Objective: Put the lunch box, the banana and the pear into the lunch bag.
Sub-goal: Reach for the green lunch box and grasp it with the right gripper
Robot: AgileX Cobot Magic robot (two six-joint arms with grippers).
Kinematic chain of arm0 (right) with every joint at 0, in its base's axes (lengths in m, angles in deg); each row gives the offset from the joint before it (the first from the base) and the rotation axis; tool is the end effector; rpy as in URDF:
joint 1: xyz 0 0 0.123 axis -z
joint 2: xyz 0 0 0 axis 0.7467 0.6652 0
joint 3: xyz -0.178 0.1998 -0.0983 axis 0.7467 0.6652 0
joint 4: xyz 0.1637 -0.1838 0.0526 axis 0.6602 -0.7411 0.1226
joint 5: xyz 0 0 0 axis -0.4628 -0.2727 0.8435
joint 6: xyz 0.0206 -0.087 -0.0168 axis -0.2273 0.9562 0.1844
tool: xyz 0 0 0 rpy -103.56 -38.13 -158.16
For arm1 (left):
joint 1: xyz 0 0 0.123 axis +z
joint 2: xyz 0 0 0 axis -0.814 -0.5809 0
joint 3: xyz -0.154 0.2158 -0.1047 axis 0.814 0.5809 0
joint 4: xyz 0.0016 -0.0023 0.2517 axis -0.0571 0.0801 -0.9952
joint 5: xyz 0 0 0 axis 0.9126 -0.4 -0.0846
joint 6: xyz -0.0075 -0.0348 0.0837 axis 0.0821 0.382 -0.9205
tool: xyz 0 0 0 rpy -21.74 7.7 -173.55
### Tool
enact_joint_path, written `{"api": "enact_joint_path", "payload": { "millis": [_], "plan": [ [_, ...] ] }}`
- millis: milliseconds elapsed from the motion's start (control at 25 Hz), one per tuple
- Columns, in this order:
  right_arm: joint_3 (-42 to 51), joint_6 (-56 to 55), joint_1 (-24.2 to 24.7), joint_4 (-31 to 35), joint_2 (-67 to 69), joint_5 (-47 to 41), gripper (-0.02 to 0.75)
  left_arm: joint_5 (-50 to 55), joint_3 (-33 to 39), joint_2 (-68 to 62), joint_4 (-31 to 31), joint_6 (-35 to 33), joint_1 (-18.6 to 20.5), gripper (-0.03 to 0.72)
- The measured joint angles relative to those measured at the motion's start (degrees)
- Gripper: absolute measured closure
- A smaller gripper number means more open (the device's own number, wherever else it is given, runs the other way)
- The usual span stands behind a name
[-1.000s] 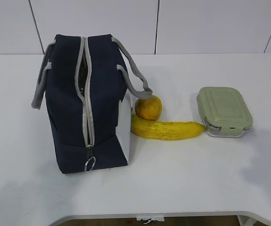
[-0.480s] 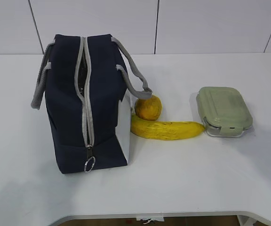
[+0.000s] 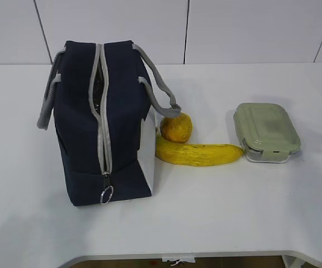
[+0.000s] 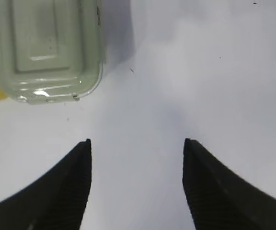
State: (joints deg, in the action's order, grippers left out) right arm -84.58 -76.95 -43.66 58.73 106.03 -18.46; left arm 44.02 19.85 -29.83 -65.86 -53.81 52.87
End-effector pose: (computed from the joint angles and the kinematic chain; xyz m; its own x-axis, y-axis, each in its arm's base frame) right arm 0.2636 -0.0208 0.2831 -0.8936 0.2031 -0.4002 0.1960 0.9788 0.0592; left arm -0.0088 0.0095 0.2811 -0.4809 0.0014 -0.8768 -0.0675 0.9970 0.0386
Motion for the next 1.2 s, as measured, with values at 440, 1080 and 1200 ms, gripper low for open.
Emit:
{"api": "enact_joint_path", "payload": {
  "millis": [440, 1080, 1200],
  "plan": [
    [-3.5, 42.3, 23.0, 42.9, 11.2, -7.3, 0.27, 0.0, 0.0, 0.0, 0.0, 0.0, 0.0, 0.448],
    [-14.4, 61.1, 27.8, 63.8, 37.8, -15.7, 0.27, 0.0, 0.0, 0.0, 0.0, 0.0, 0.0, 0.448],
    [-15.0, 61.2, 27.8, 65.3, 38.5, -15.6, 0.27, 0.0, 0.0, 0.0, 0.0, 0.0, 0.0, 0.448]
  ]
}}
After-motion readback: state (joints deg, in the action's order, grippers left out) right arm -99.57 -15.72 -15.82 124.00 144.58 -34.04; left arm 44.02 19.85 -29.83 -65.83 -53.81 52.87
